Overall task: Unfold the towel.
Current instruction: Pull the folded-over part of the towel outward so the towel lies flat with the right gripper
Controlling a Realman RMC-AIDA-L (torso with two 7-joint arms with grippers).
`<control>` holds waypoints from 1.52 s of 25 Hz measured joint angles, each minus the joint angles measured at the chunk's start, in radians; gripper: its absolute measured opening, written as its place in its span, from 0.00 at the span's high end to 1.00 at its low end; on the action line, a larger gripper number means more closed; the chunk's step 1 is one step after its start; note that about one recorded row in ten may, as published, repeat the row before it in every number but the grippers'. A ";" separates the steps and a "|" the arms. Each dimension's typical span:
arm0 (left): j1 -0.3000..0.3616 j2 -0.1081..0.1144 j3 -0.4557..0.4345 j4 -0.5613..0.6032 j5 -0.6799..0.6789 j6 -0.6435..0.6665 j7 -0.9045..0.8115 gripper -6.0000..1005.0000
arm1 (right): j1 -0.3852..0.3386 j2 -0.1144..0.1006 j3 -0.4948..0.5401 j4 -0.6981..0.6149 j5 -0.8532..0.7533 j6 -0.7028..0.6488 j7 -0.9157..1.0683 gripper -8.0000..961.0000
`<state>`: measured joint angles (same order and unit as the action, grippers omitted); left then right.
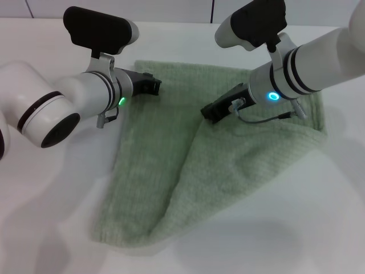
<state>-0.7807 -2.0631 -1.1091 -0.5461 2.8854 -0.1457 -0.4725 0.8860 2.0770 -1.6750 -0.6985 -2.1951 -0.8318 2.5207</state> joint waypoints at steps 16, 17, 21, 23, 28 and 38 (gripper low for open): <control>0.006 0.000 -0.002 0.000 0.000 0.002 0.000 1.00 | -0.014 0.000 -0.005 -0.047 -0.003 -0.033 0.000 0.97; 0.006 0.000 -0.002 0.000 0.000 0.003 0.000 1.00 | -0.020 0.000 -0.004 -0.059 -0.007 -0.041 0.000 0.97; 0.006 0.000 -0.002 0.000 0.000 0.004 0.000 1.00 | -0.054 -0.001 0.002 -0.133 -0.048 -0.077 0.017 0.97; 0.006 0.000 -0.002 0.000 0.000 0.003 0.000 1.00 | -0.071 -0.001 0.007 -0.178 -0.074 -0.105 0.031 0.97; 0.006 0.000 -0.004 0.000 -0.002 0.001 0.015 1.00 | -0.111 0.000 0.012 -0.295 -0.190 -0.183 0.097 0.97; 0.007 0.001 -0.006 0.000 -0.002 0.000 0.015 1.00 | -0.124 -0.001 0.015 -0.419 -0.265 -0.310 0.135 0.97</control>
<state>-0.7733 -2.0618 -1.1152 -0.5460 2.8836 -0.1458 -0.4571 0.7620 2.0759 -1.6604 -1.1173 -2.4606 -1.1417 2.6557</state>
